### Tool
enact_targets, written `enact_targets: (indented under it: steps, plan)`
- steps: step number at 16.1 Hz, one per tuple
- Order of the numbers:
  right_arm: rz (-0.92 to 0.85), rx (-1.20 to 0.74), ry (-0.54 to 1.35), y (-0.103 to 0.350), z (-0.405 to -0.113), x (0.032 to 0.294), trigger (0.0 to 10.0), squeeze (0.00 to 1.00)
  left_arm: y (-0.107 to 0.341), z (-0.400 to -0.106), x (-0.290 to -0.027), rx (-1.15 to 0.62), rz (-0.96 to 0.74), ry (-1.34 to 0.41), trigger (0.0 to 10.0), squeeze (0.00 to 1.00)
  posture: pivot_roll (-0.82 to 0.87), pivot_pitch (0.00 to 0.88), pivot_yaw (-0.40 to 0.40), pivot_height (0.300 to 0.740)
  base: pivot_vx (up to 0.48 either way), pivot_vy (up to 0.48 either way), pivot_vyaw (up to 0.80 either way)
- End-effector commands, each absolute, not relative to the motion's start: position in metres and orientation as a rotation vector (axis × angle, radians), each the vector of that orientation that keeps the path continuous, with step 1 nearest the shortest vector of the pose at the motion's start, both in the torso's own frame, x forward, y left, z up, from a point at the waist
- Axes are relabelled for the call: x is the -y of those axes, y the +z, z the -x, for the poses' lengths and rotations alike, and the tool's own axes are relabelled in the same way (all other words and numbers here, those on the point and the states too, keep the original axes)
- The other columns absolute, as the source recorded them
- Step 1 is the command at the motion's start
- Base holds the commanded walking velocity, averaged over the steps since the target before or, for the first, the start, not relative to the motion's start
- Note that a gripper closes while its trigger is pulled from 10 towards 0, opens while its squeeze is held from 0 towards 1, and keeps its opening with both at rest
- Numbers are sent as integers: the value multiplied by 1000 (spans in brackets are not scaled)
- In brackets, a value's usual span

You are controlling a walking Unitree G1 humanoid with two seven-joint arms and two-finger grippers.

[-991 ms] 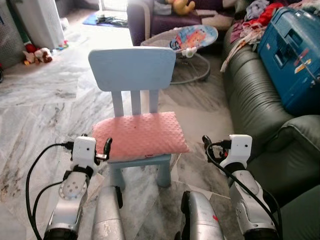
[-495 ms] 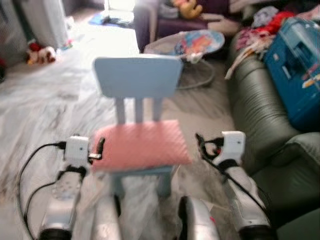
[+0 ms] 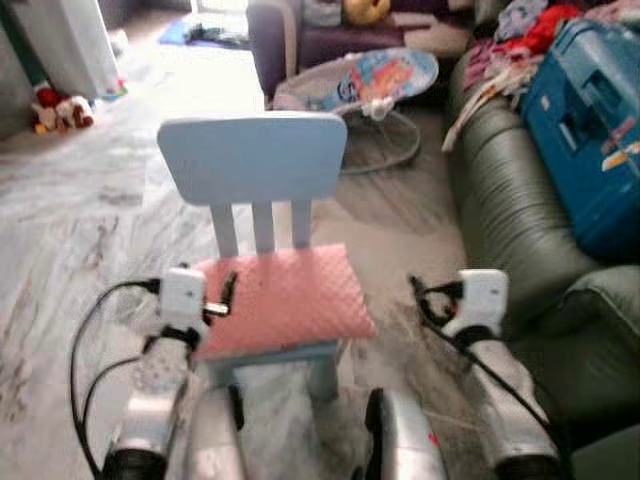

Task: Move the pillow to the sofa

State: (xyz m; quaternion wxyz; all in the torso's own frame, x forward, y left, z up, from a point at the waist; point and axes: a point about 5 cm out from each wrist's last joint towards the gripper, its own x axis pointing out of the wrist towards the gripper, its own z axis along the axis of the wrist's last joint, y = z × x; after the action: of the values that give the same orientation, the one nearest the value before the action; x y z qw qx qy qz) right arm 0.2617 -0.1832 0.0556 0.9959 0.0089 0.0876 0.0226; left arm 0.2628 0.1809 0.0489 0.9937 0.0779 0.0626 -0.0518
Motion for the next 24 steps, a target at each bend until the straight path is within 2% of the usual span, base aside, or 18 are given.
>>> enact_targets:
  steps: [1, 3, 7, 17, 24]
  plan:
    - [-27, -156, 67, 60, -266, 177, 10000, 0, 48, -260, -190, -136, -174, -85, 10000, 0, -21, 0, -49, 585, 0, 0, 725]
    - [-28, -156, 64, 59, -266, 176, 10000, 0, 47, -260, -190, -137, -175, -85, 10000, 0, -20, 0, -49, 585, 0, 0, 697]
    - [-32, -155, 49, 59, -266, 177, 10000, 0, 47, -259, -190, -133, -178, -92, 10000, 0, -20, 0, -47, 585, 0, 0, 0]
    - [-46, -148, 53, 59, -265, 177, 10000, 0, 48, -258, -189, -127, -184, -103, 10000, 0, -20, 0, -45, 585, 368, 0, 0]
    - [-68, -138, 54, 62, -264, 177, 10000, 0, 45, -255, -190, -145, -184, -84, 10000, 0, -16, 0, -50, 580, 0, 0, 0]
